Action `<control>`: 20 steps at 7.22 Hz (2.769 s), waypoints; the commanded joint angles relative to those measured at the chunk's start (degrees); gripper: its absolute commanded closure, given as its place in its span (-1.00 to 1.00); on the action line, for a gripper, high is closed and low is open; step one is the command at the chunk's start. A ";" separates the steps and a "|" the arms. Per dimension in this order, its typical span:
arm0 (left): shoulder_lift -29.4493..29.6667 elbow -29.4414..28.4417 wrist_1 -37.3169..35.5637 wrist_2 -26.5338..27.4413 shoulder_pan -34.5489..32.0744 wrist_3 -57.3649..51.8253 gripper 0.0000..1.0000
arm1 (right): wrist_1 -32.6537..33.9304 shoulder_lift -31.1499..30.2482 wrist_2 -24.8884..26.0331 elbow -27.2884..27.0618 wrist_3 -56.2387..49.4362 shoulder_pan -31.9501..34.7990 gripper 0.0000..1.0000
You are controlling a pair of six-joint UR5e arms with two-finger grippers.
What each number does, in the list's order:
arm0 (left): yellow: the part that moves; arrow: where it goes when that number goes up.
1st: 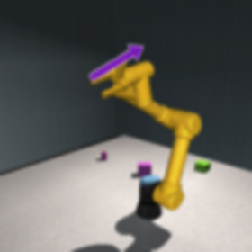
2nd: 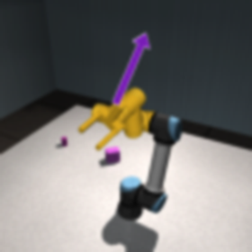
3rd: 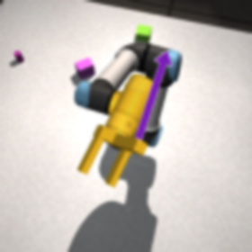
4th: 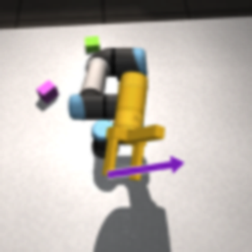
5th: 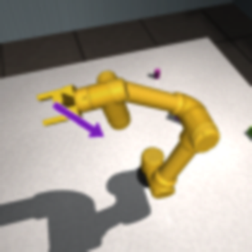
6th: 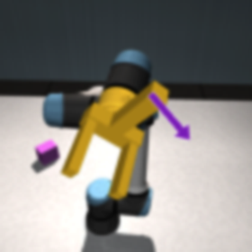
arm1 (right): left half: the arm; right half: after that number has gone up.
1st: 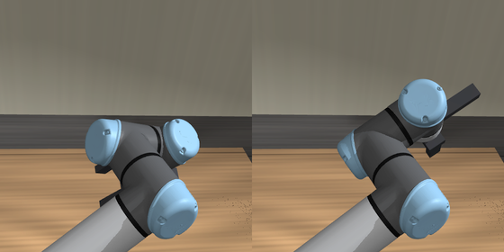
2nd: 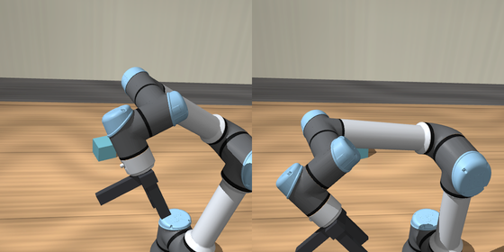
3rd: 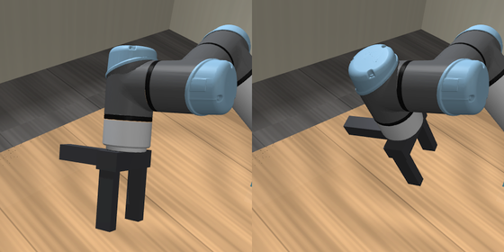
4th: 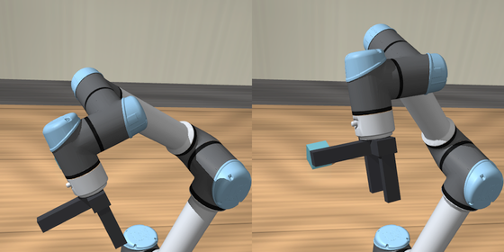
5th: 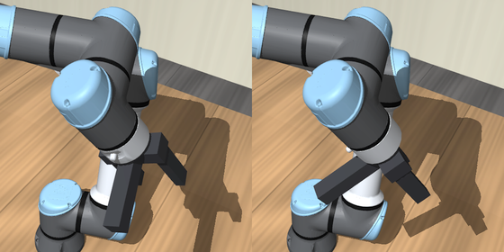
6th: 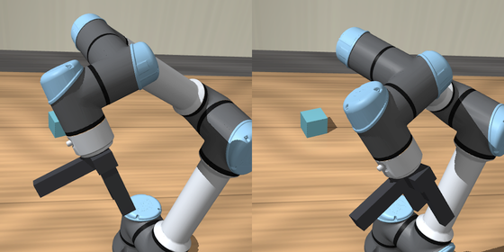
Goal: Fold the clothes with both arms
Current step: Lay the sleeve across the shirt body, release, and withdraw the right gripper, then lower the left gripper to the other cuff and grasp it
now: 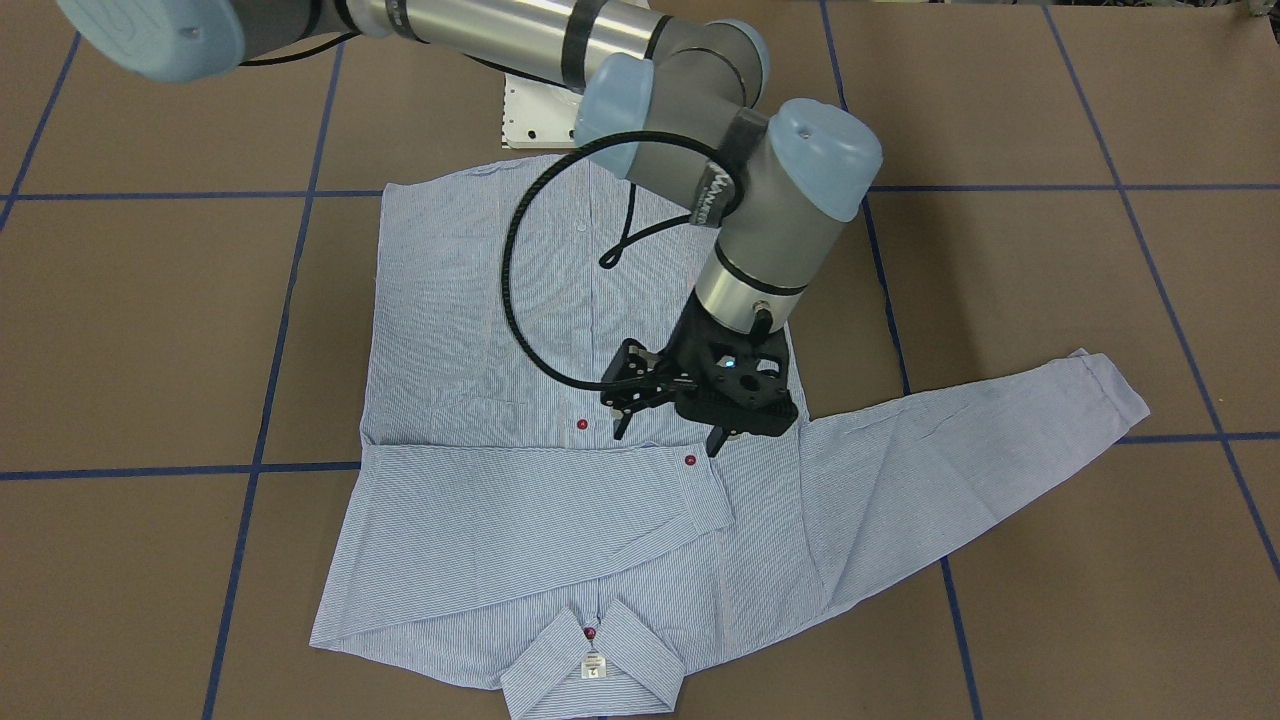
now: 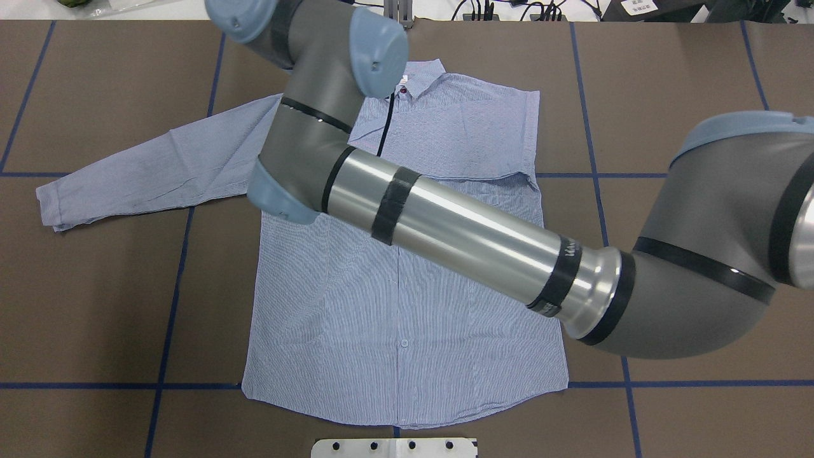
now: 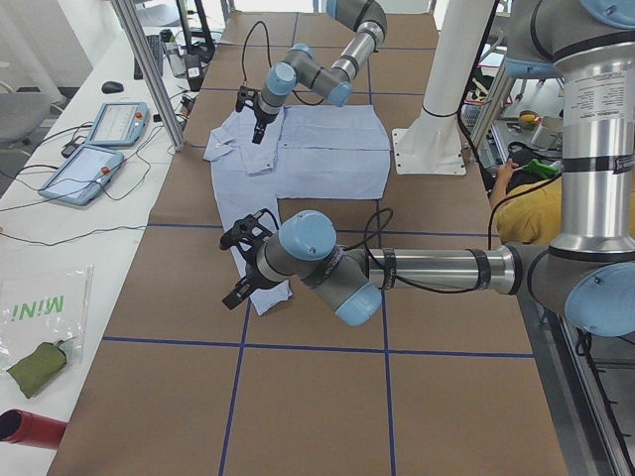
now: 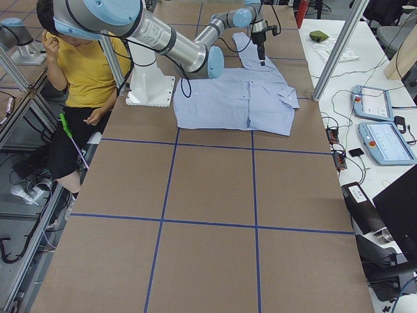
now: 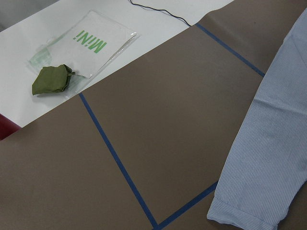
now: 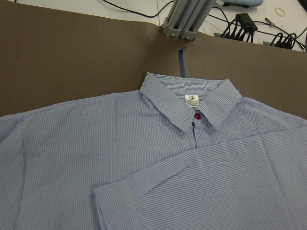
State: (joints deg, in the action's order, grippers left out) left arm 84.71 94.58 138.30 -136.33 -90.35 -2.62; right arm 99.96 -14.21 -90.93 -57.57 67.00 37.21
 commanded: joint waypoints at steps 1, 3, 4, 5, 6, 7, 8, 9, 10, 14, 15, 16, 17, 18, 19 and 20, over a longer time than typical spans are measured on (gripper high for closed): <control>0.53 -0.10 3.27 0.45 7.86 10.19 -1.00 | 1.37 -8.78 -8.60 -15.06 -5.70 6.97 -1.00; 0.54 -4.03 15.17 13.63 18.48 27.93 -1.00 | 1.38 -26.39 -13.11 -37.85 -17.00 12.07 -1.00; 0.80 -9.01 23.60 19.29 22.72 37.07 -1.00 | 1.20 -33.45 -18.36 -44.32 -21.51 16.54 -1.00; 1.93 -13.33 29.51 21.96 25.72 44.91 -1.00 | 0.59 -39.87 -22.76 -48.91 -27.73 20.50 -1.00; 2.29 -15.29 32.35 22.59 27.49 52.99 -1.00 | -3.42 -44.81 -30.20 -50.43 -29.27 26.02 -1.00; 2.30 -17.65 34.47 25.99 29.86 56.38 -1.00 | -10.94 -51.64 -35.58 -50.54 -31.47 30.51 -1.00; 2.30 -20.98 38.49 27.07 31.36 62.41 -0.99 | -15.02 -57.28 -37.98 -50.45 -32.10 34.04 -1.00; 2.30 -24.06 42.80 29.26 33.11 64.74 -0.91 | -15.32 -61.25 -38.18 -50.54 -32.63 37.47 -1.00; 2.30 -26.36 45.10 29.98 35.13 67.63 -0.70 | -15.41 -65.90 -38.01 -52.37 -35.76 39.24 -1.00; 2.30 -26.47 45.48 31.57 37.70 72.06 -0.37 | -15.41 -66.48 -37.75 -52.82 -35.97 40.14 -1.00; 2.30 -26.47 45.48 31.57 37.79 71.79 -0.25 | -15.41 -66.56 -37.75 -52.91 -35.97 40.14 -1.00; 2.21 -26.47 45.56 31.57 37.88 71.71 0.13 | -15.41 -66.48 -37.75 -52.91 -35.88 40.14 -1.00; 1.77 -26.55 46.00 31.57 37.88 71.36 0.57 | -15.41 -66.48 -37.75 -53.17 -35.45 40.14 -1.00; 1.60 -26.47 46.09 31.57 37.79 71.27 1.00 | -15.41 -66.48 -37.75 -53.17 -35.27 40.14 -1.00; 1.42 -26.55 46.09 31.57 37.88 71.18 1.00 | -15.41 -66.39 -37.75 -53.17 -35.18 40.14 -1.00; 1.33 -26.21 46.09 31.39 37.70 70.57 1.00 | -15.41 -66.39 -37.75 -53.26 -35.09 40.14 -1.00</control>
State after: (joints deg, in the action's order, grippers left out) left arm 86.21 68.14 184.36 -104.80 -52.53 68.47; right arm 84.55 -80.63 -128.67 -110.75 31.77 77.34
